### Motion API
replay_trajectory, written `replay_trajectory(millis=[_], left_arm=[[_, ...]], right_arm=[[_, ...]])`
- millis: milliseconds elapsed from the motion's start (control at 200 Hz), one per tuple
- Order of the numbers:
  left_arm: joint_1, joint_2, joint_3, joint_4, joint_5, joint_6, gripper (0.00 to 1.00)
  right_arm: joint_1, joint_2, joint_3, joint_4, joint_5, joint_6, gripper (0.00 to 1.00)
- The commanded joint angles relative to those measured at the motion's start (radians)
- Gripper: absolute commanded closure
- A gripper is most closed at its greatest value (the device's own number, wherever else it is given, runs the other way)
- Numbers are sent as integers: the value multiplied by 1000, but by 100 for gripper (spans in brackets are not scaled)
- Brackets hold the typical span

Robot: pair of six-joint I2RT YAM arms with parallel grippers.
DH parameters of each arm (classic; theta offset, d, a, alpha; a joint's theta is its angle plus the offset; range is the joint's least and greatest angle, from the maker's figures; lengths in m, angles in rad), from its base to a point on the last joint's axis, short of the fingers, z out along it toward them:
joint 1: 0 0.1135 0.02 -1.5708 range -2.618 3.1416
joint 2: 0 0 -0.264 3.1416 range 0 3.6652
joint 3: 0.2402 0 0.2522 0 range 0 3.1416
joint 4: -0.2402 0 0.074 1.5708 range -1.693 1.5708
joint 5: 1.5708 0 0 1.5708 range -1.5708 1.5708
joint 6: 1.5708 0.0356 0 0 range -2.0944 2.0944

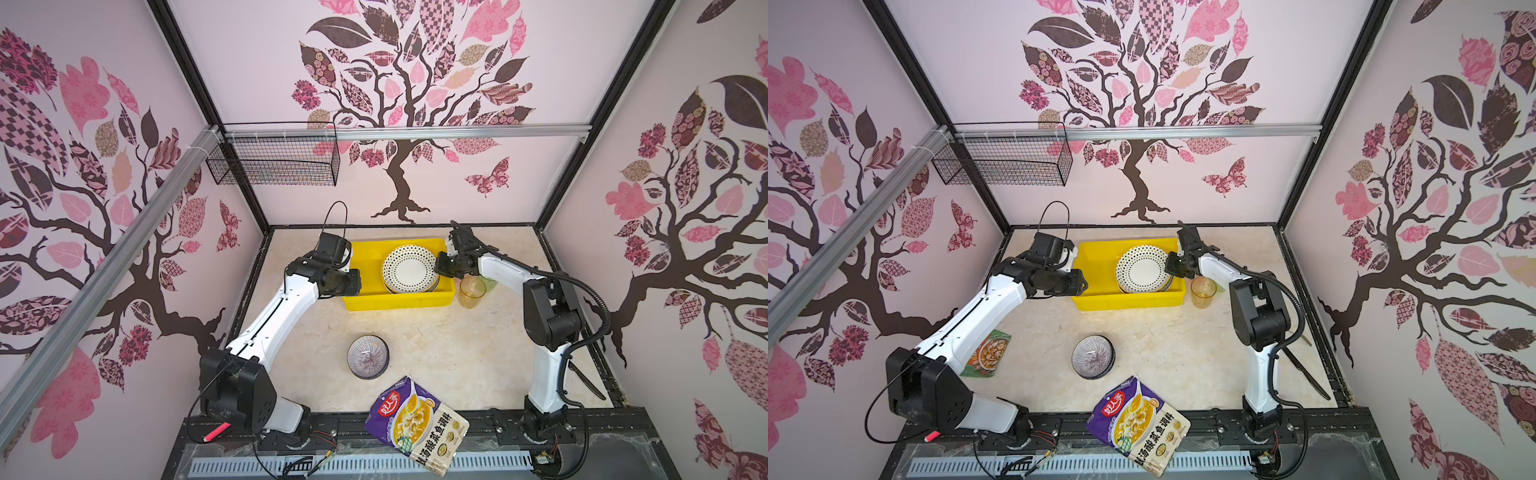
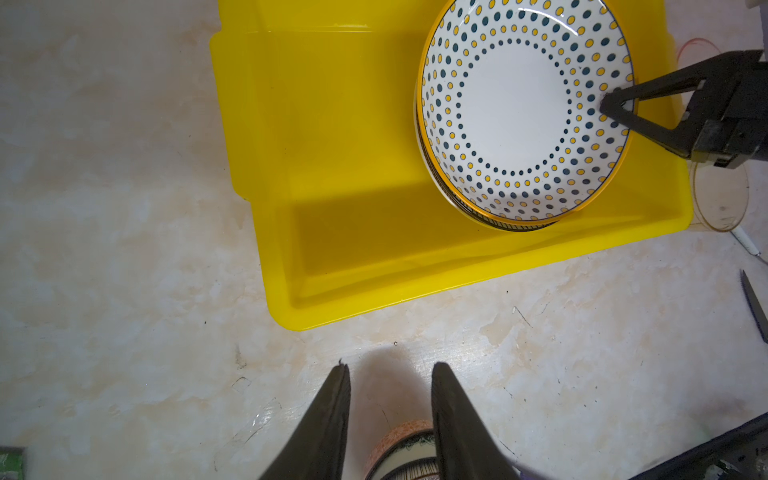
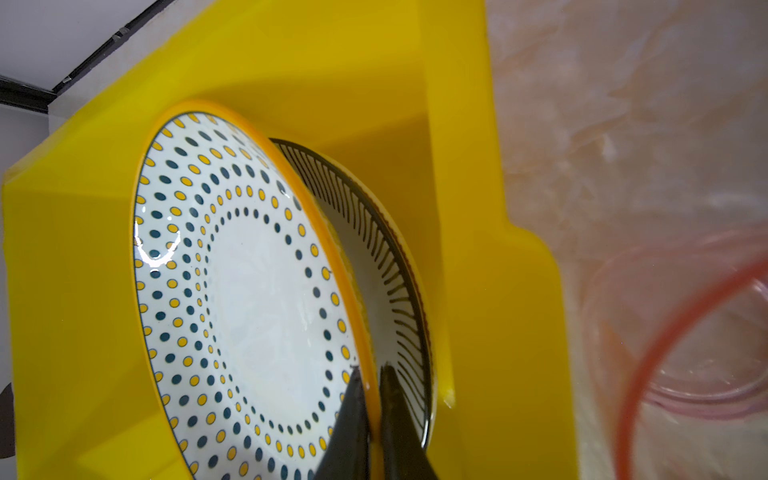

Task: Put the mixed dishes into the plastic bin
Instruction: 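Lower the dotted plate flat into the bin with the right gripper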

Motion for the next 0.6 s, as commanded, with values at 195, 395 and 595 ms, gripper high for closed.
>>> replay_trajectory(millis=[195, 395, 595], left_arm=[[6, -38, 38, -2, -14, 1, 63], [6, -45, 31, -1, -11, -5, 63], [5, -56, 24, -1, -9, -9, 63]], right_arm=[[-6, 56, 22, -66, 82, -50, 100], [-6, 54, 17, -99, 96, -67, 98], [-6, 41, 9, -114, 89, -65, 95]])
